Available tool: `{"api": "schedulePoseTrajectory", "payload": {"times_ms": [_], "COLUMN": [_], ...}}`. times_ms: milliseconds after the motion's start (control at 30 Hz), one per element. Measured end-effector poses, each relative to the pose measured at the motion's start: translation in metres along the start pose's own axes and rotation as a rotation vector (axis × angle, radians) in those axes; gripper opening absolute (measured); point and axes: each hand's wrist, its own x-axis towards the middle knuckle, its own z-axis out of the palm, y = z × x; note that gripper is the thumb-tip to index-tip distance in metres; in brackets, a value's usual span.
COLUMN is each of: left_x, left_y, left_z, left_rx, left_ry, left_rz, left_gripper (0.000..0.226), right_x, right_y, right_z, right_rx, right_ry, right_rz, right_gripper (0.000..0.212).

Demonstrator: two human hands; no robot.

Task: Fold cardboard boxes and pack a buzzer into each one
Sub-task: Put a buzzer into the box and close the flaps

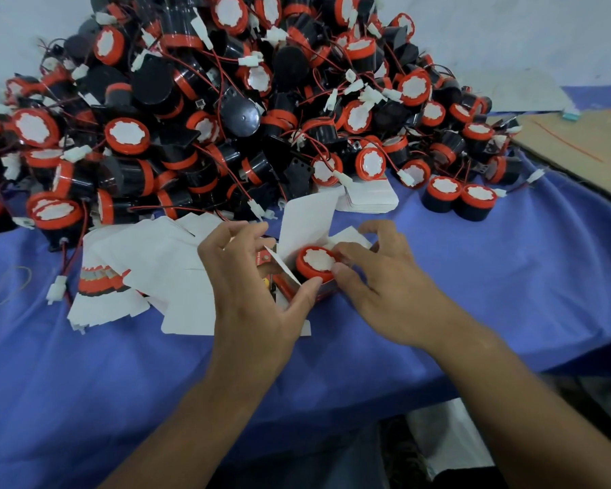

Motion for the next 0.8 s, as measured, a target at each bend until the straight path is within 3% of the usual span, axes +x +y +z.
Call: {"api": "schedulePoseTrajectory", "payload": {"times_ms": [167, 300, 433, 533, 567, 633, 733, 800], "left_x": [-0.002, 0.0, 0.001, 0.005, 0.007, 0.009, 0.012, 0.013], "left_y": [-0.004, -0.004, -0.006, -0.006, -0.006, -0.007, -0.01, -0.013], "left_z": [0.0, -0.001, -0.001, -0.001, -0.002, -0.003, -0.007, -0.009], "left_rx": [0.025, 0.233, 0.229, 0.165, 0.14, 0.091, 0.1, 0.079], "left_ry": [-0.074, -0.146, -0.265, -0.416, -0.454, -0.485, -0.498, -0.511], "left_rz": [-0.031, 0.055, 0.057, 0.003, -0.006, -0.017, -0.025, -0.076], "left_gripper": [0.082, 0.061, 0.052, 0.044, 0.043, 0.038, 0.032, 0.031], "right_x": [0.002, 0.004, 0.005, 0.006, 0.007, 0.008, 0.011, 0.012], "right_y": [-0.006, -0.012, -0.012, -0.01, -0.009, -0.006, -0.001, 0.002], "right_z": [0.005, 0.009, 0.011, 0.013, 0.013, 0.01, 0.004, 0.001], "right_rx": [0.058, 0.046, 0.117, 0.075, 0.088, 0.152, 0.309, 0.404], "right_ry": [0.106, 0.285, 0.316, 0.283, 0.268, 0.243, 0.279, 0.281], "right_rz": [-0.014, -0.09, -0.116, -0.241, -0.252, -0.202, -0.048, -0.01], "right_gripper": [0.028, 0.017, 0.042, 0.014, 0.02, 0.024, 0.014, 0.032]}}
